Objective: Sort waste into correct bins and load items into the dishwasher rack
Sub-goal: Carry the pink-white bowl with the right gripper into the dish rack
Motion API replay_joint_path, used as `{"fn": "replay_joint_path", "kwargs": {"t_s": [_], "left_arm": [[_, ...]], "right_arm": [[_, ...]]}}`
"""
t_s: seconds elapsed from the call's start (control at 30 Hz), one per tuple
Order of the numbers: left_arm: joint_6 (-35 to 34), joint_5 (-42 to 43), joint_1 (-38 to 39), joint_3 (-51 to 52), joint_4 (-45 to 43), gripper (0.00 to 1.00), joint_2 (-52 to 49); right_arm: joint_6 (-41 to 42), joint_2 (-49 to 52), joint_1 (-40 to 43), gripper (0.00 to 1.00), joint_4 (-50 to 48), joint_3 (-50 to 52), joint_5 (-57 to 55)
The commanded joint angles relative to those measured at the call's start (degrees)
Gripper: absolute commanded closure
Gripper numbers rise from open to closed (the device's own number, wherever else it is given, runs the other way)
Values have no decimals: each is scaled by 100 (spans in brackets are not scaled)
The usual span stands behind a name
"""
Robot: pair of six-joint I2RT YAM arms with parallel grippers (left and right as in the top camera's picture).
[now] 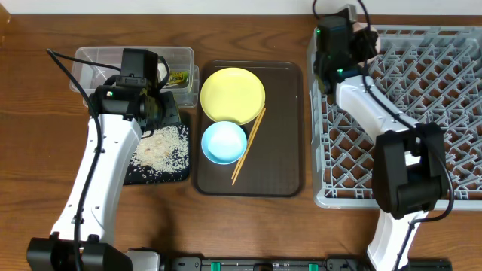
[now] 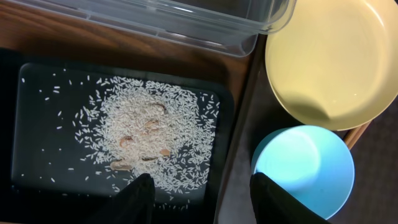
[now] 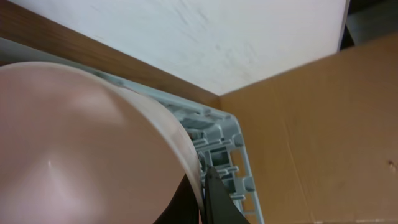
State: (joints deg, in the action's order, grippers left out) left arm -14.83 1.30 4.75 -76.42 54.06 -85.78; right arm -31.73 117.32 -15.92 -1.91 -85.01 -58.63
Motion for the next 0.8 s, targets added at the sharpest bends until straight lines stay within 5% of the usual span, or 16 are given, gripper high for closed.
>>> {"fn": "replay_joint_path", "kwargs": {"t_s": [0.0, 0.1, 0.2, 0.47, 0.77], "left_arm": [[-28, -48, -9, -31, 52, 47, 7], [-31, -48, -9, -31, 70, 47, 7], [-28, -48, -9, -31, 79, 47, 7], [-28, -48, -9, -31, 81, 47, 7], [-28, -48, -9, -31, 83, 47, 7]], "right_arm": [[15, 153, -243, 99, 138, -44, 26], [44, 153, -354, 93, 323, -44, 35], [310, 153, -446, 74, 560, -44, 33], [1357, 140, -551, 43, 1425, -44, 31], [1397, -538, -492, 31, 1482, -44, 260]]}}
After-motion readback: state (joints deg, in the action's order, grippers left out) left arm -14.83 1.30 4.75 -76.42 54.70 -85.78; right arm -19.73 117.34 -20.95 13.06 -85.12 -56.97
